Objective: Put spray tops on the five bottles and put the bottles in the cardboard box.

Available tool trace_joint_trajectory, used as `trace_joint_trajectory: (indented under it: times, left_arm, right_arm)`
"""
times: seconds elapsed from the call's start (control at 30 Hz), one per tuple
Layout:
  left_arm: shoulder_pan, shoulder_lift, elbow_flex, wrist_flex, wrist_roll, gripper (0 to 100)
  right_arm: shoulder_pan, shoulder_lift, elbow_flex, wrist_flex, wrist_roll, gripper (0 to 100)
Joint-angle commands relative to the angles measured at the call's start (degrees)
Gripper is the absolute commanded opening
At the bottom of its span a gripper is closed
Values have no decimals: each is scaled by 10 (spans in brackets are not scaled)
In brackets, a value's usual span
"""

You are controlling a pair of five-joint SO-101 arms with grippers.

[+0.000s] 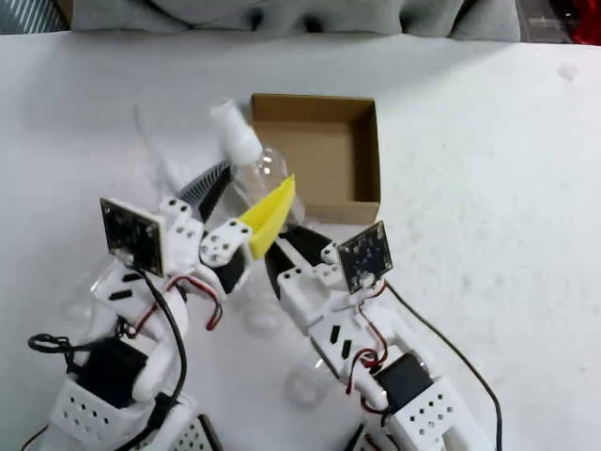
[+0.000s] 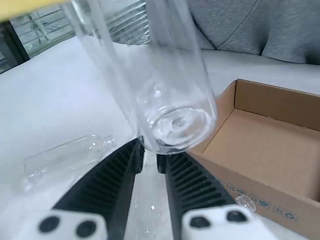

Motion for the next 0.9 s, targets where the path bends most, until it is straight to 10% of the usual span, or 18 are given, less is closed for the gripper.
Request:
trace_joint_trajectory:
  times: [0.0,0.5,0.87]
  left_arm:
    - [6,-2,2,-3,-5,20]
    - [-100,295,-27,-375,-6,20]
    - [-103,640,-232,-462,-34,20]
  right_arm:
    - [9,-8,-12,-7,-3,16]
    - [78,-8,-15,29,-3,15]
    - [232,-3,-42,24,-6,15]
